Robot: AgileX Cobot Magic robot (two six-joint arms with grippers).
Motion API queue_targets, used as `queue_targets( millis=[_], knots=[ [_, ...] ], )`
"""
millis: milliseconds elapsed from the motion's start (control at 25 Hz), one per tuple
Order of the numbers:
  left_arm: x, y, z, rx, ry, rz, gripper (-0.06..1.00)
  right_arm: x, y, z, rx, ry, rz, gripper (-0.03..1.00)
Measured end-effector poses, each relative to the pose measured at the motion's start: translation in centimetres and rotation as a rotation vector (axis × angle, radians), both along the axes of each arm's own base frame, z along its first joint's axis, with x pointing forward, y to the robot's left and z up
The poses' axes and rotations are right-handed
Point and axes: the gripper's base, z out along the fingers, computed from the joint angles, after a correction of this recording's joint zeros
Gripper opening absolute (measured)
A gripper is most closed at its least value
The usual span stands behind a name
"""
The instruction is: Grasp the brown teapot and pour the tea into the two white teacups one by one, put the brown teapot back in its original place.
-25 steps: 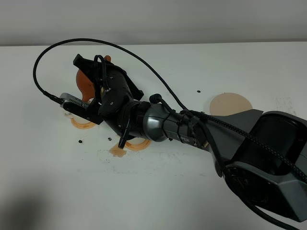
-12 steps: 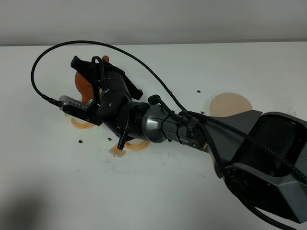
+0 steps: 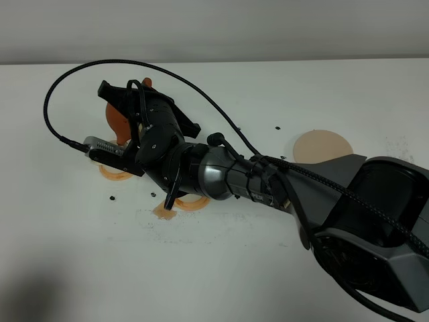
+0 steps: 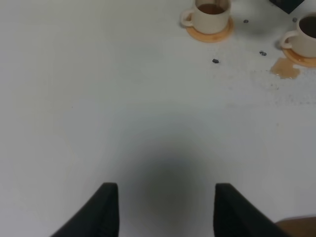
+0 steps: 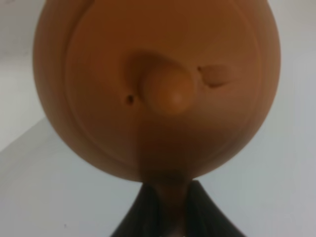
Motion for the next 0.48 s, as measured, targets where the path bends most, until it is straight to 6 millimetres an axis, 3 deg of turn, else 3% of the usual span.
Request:
queue_targets(
  millis=[480],
  knots=[
    [0.0,0.0,0.0,0.0,0.0,0.0,0.46,0.02,0.0,-0.01,-0.015,-0.002,0.008,0.12]
  ],
)
